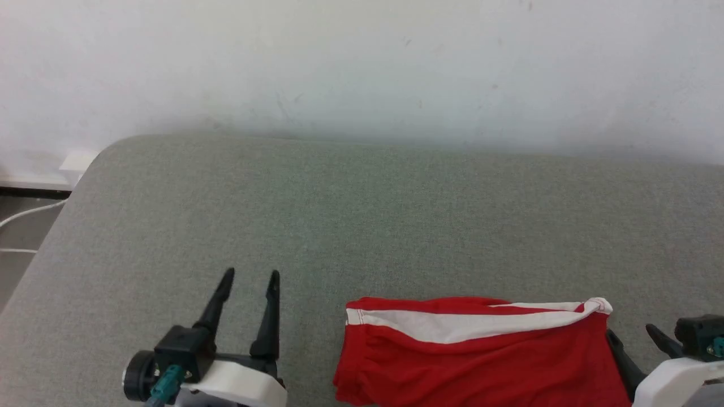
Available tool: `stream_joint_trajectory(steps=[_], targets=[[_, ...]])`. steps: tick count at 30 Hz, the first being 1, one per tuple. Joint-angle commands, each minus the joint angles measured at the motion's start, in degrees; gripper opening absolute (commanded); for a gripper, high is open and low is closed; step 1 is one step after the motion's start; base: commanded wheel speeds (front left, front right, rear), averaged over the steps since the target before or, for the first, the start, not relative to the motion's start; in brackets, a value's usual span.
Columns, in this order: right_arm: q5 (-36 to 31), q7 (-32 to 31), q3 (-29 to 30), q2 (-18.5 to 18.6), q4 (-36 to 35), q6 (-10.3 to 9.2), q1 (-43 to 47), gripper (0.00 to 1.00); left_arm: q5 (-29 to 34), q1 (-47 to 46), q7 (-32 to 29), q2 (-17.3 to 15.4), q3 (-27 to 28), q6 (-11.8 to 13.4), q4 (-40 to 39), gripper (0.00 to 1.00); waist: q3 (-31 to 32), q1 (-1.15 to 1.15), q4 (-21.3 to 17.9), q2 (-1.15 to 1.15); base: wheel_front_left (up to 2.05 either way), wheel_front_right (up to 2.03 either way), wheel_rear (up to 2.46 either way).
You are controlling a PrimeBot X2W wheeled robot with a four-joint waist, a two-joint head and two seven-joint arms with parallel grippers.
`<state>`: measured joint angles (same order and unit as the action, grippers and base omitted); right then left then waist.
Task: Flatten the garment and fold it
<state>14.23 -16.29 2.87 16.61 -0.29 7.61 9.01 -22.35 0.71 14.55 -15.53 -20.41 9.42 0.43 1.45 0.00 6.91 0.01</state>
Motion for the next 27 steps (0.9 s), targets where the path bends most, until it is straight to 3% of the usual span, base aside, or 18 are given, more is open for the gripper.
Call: stream_joint_trajectory(steps=[1,7,13,24,25,26,27], targets=[[-0.2,-0.4,0.6,-0.6,0.5,-0.12,0.6,1.0,1.2,-0.3,0.3,0.5,1.0,0.5,-0.3,1.0,-0.3,0.0,0.3,-0.01,0.0,0.0,0.0],[0.2,-4.5,4.7,-4.5,5.2,-0.12,0.0,1.0,10.4,1.4,0.4,2.2,6.4,-0.2,-3.9,1.0,-1.4,0.0,1.2,-0.01,0.0,0.0,0.0],[3.0,-7.9,6.6,-7.6,12.0,-0.12,-2.4,1.0,16.3,3.6,0.4,3.9,7.9,-0.4,-5.2,1.0,-2.5,0.0,2.5,-0.01,0.0,0.0,0.0],[9.9,-9.3,0.9,-7.2,18.9,-0.12,-4.9,1.0,18.8,4.0,0.4,6.1,8.8,-2.5,-5.0,1.0,-4.6,0.0,4.7,-0.01,0.0,0.0,0.0],[10.2,-9.1,0.1,-7.0,19.3,-0.12,-5.0,0.28,19.0,3.9,0.4,6.3,8.9,-2.7,-4.9,1.0,-4.7,0.0,4.8,-0.01,0.0,0.0,0.0],[10.4,-8.8,-1.1,-6.8,19.5,-0.12,-5.1,0.0,19.1,3.8,0.4,6.4,8.9,-2.8,-4.9,1.0,-4.8,0.0,4.9,-0.01,0.0,0.0,0.0],[10.7,-8.3,-2.3,-6.4,19.5,-0.12,-5.1,0.0,19.2,3.7,0.4,6.5,9.0,-3.0,-4.8,1.0,-4.9,0.0,4.9,-0.01,0.0,0.0,0.0]])
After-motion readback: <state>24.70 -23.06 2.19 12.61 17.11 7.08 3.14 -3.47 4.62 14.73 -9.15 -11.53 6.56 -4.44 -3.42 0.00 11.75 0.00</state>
